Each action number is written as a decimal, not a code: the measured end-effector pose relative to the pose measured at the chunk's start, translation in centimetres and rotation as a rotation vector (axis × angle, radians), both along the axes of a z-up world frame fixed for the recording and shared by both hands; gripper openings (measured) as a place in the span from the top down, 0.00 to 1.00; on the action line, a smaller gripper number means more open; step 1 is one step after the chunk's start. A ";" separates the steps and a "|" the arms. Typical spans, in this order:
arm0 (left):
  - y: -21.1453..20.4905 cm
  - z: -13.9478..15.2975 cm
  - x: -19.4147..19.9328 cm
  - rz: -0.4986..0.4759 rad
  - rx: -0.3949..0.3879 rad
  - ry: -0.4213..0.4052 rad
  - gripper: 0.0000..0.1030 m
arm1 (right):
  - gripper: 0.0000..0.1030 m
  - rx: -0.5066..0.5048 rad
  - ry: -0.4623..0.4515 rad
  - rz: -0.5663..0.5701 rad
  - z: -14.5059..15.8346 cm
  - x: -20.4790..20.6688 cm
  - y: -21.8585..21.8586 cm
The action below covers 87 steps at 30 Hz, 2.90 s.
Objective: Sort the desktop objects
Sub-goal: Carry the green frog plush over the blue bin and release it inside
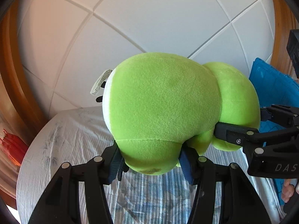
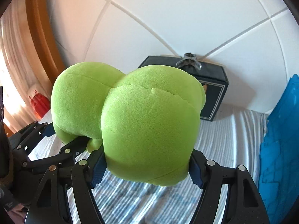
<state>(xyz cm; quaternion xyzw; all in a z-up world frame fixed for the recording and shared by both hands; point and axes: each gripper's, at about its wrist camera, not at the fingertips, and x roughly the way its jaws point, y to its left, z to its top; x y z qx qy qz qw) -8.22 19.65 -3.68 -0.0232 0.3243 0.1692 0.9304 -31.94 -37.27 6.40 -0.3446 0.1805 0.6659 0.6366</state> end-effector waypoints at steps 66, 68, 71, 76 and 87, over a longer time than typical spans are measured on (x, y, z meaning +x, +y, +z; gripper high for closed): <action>-51.1 10.6 -9.5 -0.538 0.069 -0.130 0.39 | 0.00 0.273 -0.029 -0.547 17.9 31.3 -47.2; -50.6 10.5 -10.4 -0.523 0.076 -0.131 0.39 | 0.00 0.292 -0.061 -0.562 18.0 29.8 -48.0; -49.8 10.3 -11.2 -0.498 0.052 -0.118 0.39 | 0.00 0.311 -0.088 -0.564 18.1 28.2 -48.9; -49.4 10.3 -12.5 -0.507 0.046 -0.118 0.39 | 0.00 0.325 -0.126 -0.580 18.0 26.2 -50.3; -49.5 11.2 -14.7 -0.536 0.019 -0.149 0.39 | 0.00 0.327 -0.160 -0.593 17.4 24.5 -51.1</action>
